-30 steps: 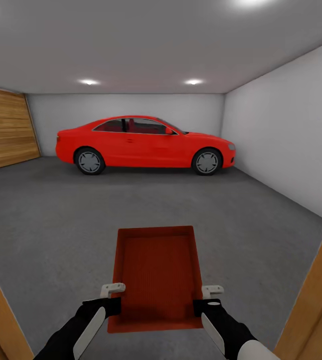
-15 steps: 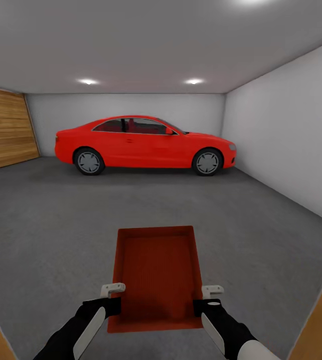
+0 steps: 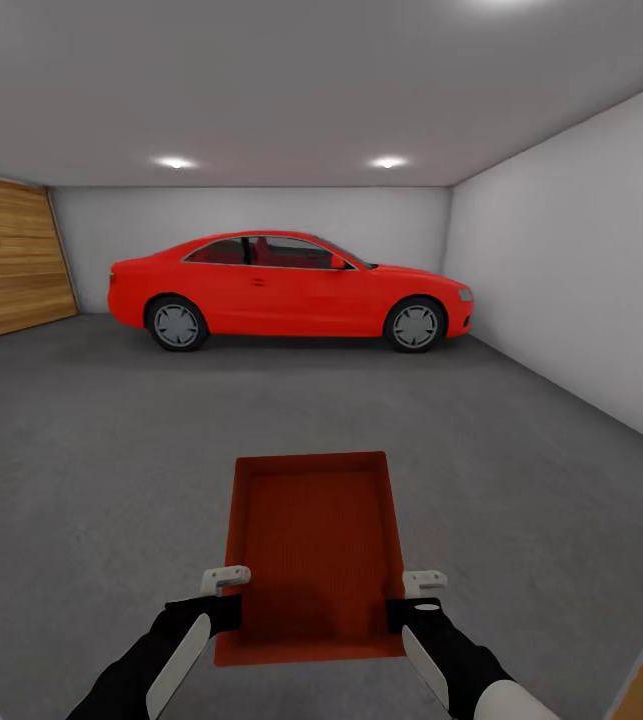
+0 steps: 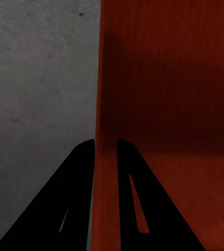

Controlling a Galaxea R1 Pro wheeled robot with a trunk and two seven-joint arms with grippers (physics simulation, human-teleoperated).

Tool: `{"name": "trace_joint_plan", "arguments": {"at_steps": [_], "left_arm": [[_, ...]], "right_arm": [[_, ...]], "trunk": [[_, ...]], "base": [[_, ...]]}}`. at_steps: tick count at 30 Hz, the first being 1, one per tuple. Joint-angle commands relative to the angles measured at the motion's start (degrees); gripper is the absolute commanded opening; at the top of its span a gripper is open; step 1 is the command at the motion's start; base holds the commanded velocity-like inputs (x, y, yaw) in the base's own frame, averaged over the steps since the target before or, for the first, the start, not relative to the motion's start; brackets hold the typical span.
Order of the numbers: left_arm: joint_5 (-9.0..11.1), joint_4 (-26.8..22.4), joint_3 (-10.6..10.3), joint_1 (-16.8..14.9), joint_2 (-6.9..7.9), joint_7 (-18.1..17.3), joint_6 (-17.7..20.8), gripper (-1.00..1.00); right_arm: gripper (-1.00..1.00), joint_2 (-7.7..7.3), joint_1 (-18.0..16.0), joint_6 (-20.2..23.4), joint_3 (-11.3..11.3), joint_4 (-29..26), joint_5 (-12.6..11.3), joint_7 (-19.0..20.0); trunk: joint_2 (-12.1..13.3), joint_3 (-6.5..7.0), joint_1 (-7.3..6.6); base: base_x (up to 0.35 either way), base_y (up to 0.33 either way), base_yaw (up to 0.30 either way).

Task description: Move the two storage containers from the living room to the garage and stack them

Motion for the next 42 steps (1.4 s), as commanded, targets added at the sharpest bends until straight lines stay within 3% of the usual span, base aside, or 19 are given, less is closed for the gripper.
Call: {"name": "trace_joint_plan", "arguments": {"at_steps": [1, 42], "left_arm": [[0.17, -0.77, 0.25, -0.08, 0.08, 0.54, -4.61, -1.0], [0.17, -0.77, 0.25, -0.08, 0.08, 0.54, -4.61, -1.0]], "right_arm": [[-1.0, -0.08, 0.0, 0.35, -0.09, -0.02, -0.46, -0.29], [-1.0, -0.08, 0.0, 0.38, -0.09, -0.04, -0.46, -0.31]], "trunk": [[-0.03, -0.07, 0.02], [-0.03, -0.07, 0.02]], "base": [[0.164, 0.0, 0.0], [0.093, 0.003, 0.0]]}}
